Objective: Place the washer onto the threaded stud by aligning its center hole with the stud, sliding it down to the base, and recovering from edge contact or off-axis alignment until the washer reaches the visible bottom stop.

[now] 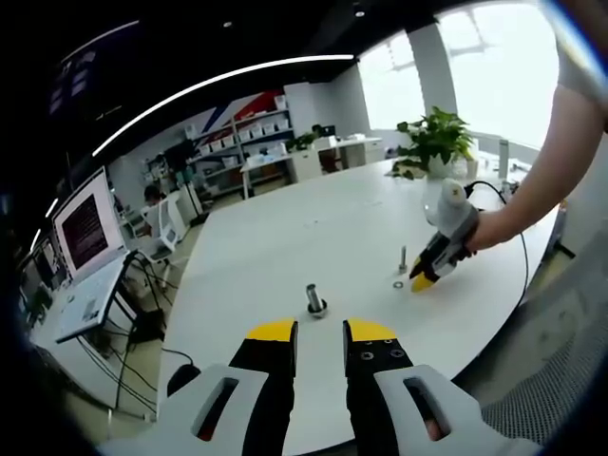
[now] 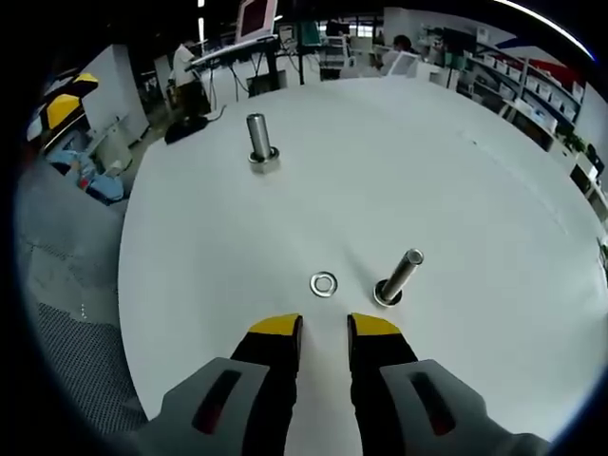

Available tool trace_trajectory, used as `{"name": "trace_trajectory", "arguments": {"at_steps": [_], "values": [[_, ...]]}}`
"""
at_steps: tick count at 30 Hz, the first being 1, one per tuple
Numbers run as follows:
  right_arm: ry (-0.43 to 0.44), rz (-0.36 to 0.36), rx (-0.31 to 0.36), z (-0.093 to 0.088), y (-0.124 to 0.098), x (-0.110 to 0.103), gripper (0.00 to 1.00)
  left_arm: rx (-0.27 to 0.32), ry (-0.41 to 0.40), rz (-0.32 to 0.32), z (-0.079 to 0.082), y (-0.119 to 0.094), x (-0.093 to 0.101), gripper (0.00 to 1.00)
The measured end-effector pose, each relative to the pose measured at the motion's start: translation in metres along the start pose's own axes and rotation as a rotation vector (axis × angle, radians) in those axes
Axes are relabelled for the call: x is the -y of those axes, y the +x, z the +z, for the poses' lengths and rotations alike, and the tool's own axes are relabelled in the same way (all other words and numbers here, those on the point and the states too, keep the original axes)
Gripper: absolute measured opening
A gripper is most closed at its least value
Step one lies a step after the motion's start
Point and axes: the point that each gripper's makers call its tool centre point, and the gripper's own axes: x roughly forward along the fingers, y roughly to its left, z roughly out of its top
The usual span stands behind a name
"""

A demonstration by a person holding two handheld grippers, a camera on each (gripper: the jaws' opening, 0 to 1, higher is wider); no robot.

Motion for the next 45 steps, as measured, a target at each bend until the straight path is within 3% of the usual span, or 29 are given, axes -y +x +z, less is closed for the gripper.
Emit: {"name": "trace_trajectory", "arguments": {"at_steps": [18, 26, 45], "values": [[0.015, -0.002, 0.042, 0.015, 0.01, 0.001, 0.21, -0.003, 0.0, 0.0, -0.001, 0.0, 0.0, 0.17], [0.004, -0.015, 0.08, 0.016, 0.012, 0.002, 0.2, -0.003, -0.002, 0.002, -0.001, 0.0, 0.0, 0.17], [-0.004, -0.009, 0.097, 0.019, 0.015, -0.001, 0.15, -0.003, -0.002, 0.0, -0.001, -0.001, 0.0, 0.17]]}}
